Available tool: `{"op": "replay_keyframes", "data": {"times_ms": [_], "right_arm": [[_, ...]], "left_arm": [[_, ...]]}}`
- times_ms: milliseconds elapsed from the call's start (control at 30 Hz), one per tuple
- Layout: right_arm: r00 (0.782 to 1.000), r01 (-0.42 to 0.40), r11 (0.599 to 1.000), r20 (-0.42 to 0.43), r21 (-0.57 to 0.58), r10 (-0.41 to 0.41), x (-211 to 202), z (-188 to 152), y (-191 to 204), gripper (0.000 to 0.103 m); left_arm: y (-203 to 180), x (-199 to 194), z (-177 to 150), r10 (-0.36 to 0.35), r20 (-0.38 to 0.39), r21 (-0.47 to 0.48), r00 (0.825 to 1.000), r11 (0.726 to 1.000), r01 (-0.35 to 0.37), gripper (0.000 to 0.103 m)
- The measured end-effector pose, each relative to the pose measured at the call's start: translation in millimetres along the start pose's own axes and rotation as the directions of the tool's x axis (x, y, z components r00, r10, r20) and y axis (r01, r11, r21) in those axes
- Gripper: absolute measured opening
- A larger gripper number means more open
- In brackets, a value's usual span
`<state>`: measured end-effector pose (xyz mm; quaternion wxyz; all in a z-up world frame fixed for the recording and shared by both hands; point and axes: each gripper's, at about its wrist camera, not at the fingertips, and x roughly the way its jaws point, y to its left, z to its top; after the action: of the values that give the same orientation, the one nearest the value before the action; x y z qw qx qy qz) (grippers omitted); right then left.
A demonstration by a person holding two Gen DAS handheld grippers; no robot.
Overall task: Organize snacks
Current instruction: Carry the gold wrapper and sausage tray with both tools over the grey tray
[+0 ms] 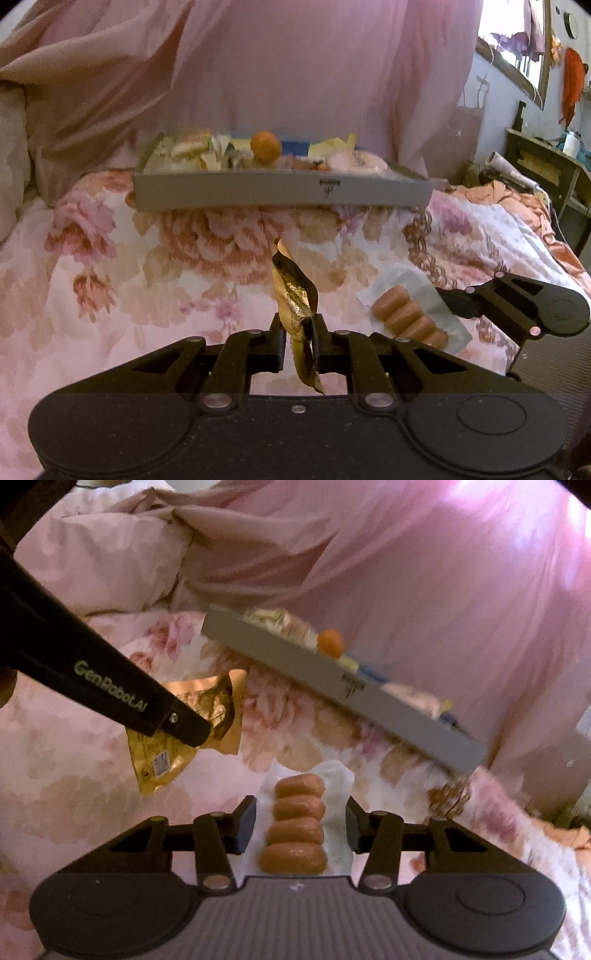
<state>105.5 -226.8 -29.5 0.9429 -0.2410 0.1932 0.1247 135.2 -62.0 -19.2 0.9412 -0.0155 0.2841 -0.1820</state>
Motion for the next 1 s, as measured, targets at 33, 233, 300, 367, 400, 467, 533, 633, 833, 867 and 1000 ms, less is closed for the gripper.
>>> {"op": "replay_keyframes", "data": {"times_ms": [33,233,300,367,400,467,533,633,833,867,1000], "right_arm": [[1.000,0.006,1.000,0.014,-0.002,-0.006,-1.3,3.2,-1.5,0.053],[0.994,0.037,0.999,0.099,0.002,-0.037,-4.9,29.7,-17.4,0.054],[0.989,0.056,0.998,0.133,0.000,-0.056,-3.0,40.7,-25.1,0.055],[0.984,0.073,0.997,0.160,0.000,-0.072,2.3,52.2,-33.8,0.055],[0.982,0.081,0.997,0.174,0.002,-0.080,7.1,59.8,-39.5,0.055],[0.977,0.091,0.996,0.191,0.005,-0.091,16.9,72.5,-49.2,0.055],[0.974,0.101,0.995,0.205,0.008,-0.101,28.9,83.4,-58.9,0.055],[0.968,0.115,0.993,0.222,0.022,-0.117,48.3,99.0,-70.3,0.055],[0.973,0.093,0.991,0.201,0.091,-0.110,94.5,121.9,-84.9,0.055],[0.975,0.087,0.991,0.194,0.103,-0.105,102.2,124.0,-86.7,0.055],[0.983,0.071,0.988,0.160,0.138,-0.093,125.0,126.3,-87.5,0.055]], "left_arm": [[0.2,-1.2,3.4,0.000,0.008,0.001,1.000,1.000,0.000,0.015],[1.7,-7.7,36.0,0.002,0.084,0.022,0.996,1.000,-0.004,0.015],[2.8,-9.8,50.6,-0.005,0.115,0.020,0.993,1.000,0.003,0.015],[2.8,-9.9,66.0,-0.005,0.149,0.026,0.989,1.000,0.001,0.015],[2.3,-9.0,73.7,-0.004,0.165,0.035,0.986,0.999,-0.002,0.015],[0.7,-5.8,89.6,-0.009,0.189,0.051,0.982,0.999,-0.001,0.015],[1.3,-0.1,105.8,-0.021,0.209,0.061,0.978,0.998,0.008,0.015],[4.2,12.4,129.0,-0.023,0.231,0.067,0.973,0.998,0.007,0.015],[15.8,46.9,170.3,-0.007,0.227,0.061,0.974,0.998,-0.008,0.015],[17.9,53.7,174.6,0.000,0.220,0.059,0.976,0.998,-0.014,0.015],[26.6,79.1,184.6,0.022,0.181,0.019,0.983,0.999,-0.026,0.015]]}}
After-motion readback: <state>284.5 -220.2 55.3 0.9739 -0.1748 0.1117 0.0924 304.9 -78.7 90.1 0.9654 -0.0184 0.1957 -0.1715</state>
